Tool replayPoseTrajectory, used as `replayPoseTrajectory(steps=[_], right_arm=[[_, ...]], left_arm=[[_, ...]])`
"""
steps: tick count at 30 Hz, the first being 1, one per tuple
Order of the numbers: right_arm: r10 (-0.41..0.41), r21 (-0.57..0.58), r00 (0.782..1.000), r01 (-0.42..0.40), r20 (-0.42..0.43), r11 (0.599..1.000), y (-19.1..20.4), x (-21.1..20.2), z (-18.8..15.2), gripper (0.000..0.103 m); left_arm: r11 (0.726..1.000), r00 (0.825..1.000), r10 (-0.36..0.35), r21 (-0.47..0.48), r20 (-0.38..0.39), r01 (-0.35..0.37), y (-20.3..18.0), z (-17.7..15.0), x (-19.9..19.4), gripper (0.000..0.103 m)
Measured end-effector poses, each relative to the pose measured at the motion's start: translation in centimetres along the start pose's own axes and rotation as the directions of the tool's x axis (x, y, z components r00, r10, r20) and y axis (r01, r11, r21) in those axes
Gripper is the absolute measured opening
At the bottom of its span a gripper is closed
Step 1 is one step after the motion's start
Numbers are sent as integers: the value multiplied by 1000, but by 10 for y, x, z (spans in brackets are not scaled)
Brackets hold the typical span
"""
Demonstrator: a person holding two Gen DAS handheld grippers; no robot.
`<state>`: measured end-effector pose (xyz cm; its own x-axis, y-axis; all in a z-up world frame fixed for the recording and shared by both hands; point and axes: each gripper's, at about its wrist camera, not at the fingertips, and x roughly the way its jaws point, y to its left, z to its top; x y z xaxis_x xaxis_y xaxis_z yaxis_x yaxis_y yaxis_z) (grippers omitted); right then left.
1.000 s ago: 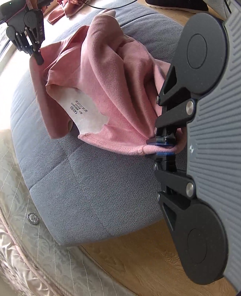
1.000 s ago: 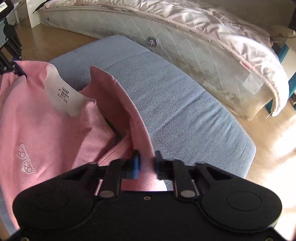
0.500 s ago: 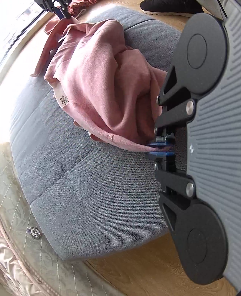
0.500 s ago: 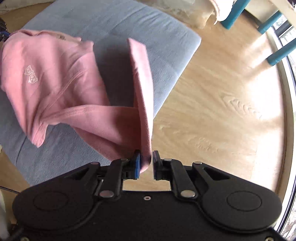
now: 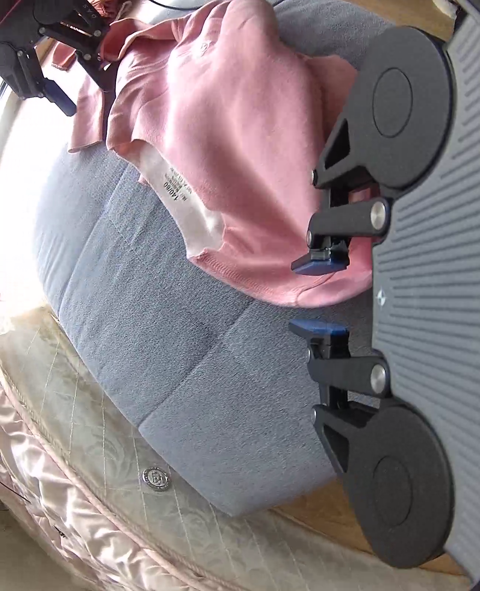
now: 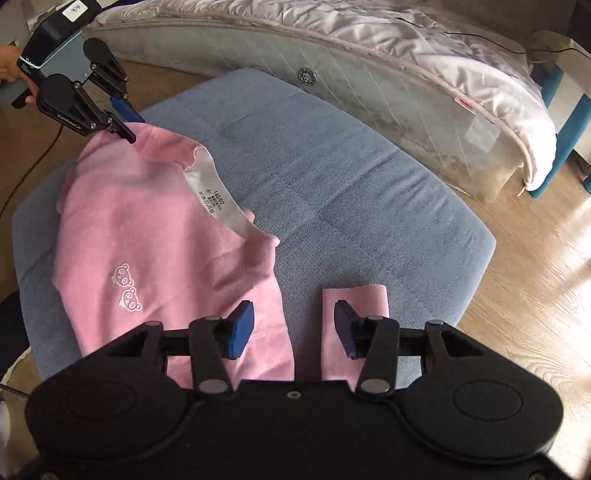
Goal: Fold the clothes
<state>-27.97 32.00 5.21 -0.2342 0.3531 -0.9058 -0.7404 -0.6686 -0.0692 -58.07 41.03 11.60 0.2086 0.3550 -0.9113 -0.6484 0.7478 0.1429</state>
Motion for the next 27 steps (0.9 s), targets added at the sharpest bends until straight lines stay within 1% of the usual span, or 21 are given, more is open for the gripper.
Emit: replayPoseTrajectory(steps=[1,3,5,7,8,9,10,11,12,13,15,17,20,24,27], right_arm=[[12,9,1000,-12,-12,1000,0,15,4,53],[54,49,998,-52,-38,997,-9,35,4,54],[100,103,993,-94,-55,990,-18,51,-1,54],[130,143,990,-122,-51,982,-24,60,-7,53],[145,147,988,-137,-47,980,-25,59,-11,49],[159,151,986,-151,-42,977,-27,59,-15,33],[170,157,984,-162,-45,974,-28,60,-17,23],[169,161,984,-159,-49,974,-28,59,-19,9],[160,161,986,-152,-43,975,-28,56,-21,8],[156,172,987,-148,-29,974,-27,51,-22,6],[147,201,989,-147,11,968,-30,36,-22,4],[113,197,992,-121,54,973,-30,18,-20,4],[62,206,992,-84,114,975,-34,-6,-15,4],[3,231,983,-47,186,972,-47,-22,5,4],[-61,240,964,-4,261,971,-61,-36,22,1]], left_arm=[[1000,1000,-6,-4,17,6,7,7,5,45],[999,998,-48,-10,28,49,17,15,13,53],[996,996,-85,-13,8,85,17,22,25,53],[995,995,-104,10,-12,104,10,25,32,52],[993,994,-110,27,-24,111,5,26,36,51],[992,992,-118,49,-48,120,0,26,38,43],[990,990,-130,52,-55,133,-1,25,37,31],[988,988,-140,56,-61,144,-3,25,35,26],[990,992,-117,77,-43,120,-4,25,29,15],[991,995,-93,97,-25,95,-5,24,23,12],[990,999,-47,135,12,45,-8,23,11,10],[987,998,12,160,56,-21,-7,22,-4,9],[991,990,73,106,117,-86,6,26,-23,8],[985,969,159,35,190,-168,27,40,-45,8],[989,968,144,-12,207,-144,40,49,-48,8]])
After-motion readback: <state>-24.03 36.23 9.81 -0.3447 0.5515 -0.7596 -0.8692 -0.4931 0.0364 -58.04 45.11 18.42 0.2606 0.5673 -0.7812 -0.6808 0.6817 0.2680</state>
